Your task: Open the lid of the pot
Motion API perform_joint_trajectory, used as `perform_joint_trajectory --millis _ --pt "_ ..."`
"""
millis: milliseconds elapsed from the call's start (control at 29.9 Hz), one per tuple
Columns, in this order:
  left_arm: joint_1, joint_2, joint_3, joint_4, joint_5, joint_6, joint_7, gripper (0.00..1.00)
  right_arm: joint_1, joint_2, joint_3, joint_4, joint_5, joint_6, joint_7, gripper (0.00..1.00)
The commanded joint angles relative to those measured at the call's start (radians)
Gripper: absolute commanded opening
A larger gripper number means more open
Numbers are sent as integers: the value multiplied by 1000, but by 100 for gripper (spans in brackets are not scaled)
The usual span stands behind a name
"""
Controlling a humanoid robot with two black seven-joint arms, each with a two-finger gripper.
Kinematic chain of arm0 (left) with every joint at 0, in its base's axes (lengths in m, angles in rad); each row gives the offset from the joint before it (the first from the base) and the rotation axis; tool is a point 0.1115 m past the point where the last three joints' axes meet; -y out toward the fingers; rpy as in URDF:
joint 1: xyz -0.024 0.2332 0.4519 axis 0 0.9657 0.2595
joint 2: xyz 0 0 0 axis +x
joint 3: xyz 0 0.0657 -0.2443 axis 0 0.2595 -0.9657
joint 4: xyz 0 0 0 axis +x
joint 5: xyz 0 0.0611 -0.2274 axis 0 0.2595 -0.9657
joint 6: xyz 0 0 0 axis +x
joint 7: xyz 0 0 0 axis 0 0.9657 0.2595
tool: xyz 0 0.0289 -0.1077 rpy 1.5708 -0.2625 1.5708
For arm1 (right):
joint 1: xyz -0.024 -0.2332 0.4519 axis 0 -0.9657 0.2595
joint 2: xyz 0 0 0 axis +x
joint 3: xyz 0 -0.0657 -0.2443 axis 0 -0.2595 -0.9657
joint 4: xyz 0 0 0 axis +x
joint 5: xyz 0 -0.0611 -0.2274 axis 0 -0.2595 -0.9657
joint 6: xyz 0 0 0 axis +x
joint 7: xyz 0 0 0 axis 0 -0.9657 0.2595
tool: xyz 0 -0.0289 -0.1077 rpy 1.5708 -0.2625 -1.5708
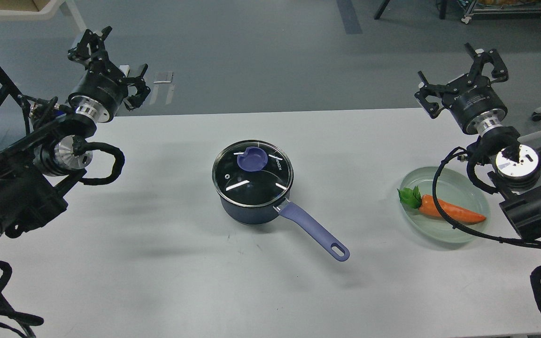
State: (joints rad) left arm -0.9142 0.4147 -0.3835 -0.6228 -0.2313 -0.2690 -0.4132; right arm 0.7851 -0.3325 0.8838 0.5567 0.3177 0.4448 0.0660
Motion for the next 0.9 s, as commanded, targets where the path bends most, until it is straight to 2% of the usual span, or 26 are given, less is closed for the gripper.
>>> perform_joint_trajectory --millis 0,268,435,669,803,870 --pt "-2 -2 2 0 1 4 -4 99 -3 -8 -3 3 0 -1 0 100" --pt "-6 9 2 2 1 17 -1 99 16 -19 -32 14 -2 -64 -2 100" --pt "-15 24 9 2 3 53 8 99 129 -149 -158 32 -40 -80 -14 100" --pt "-20 29 15 2 6 44 16 99 333 -318 -498 240 -179 -145 -14 100" --pt "-32 32 15 2 7 27 73 99 440 -364 -652 383 -296 -211 -15 100" --pt "-41 38 15 2 7 27 83 99 529 -385 -756 455 -380 -241 -17 100"
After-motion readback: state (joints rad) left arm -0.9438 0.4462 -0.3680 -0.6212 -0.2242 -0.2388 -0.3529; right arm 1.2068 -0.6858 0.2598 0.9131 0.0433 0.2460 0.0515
